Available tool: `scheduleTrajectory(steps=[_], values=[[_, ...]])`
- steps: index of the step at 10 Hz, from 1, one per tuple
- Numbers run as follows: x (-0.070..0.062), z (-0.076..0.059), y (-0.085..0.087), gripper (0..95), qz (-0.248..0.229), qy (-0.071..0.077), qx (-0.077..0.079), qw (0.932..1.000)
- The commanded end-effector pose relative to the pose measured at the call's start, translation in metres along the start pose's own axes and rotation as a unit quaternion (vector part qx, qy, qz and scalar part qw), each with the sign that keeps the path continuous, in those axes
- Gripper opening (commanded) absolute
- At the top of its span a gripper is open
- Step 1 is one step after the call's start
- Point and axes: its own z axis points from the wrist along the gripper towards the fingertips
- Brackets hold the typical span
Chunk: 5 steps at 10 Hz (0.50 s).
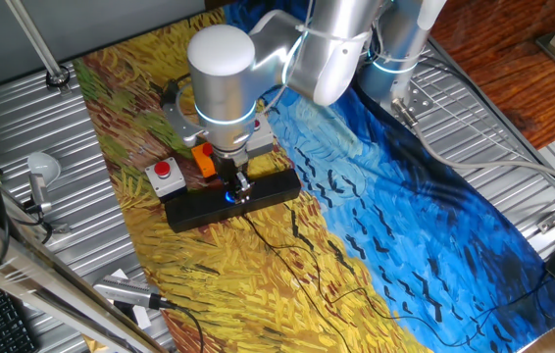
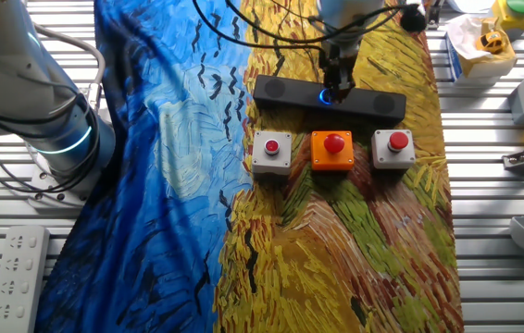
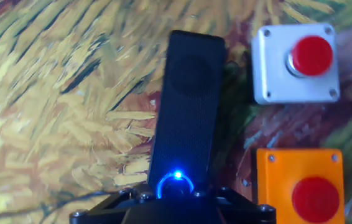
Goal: Turn the knob to increase the volume of the speaker
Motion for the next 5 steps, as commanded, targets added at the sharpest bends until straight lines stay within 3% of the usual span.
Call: scheduleTrajectory(steps=[1,2,4,5], values=[[0.0002,-0.0086,0.0037,38.0,-0.649,-0.012,-0.003,0.7607],[0.0,-0.0074,0.003,38.0,-0.671,-0.012,-0.003,0.7412],[-0.0023,-0.0025,0.0,38.0,-0.697,-0.015,-0.007,0.7172],[-0.0039,0.0004,-0.0017,38.0,-0.715,-0.018,-0.01,0.6991]])
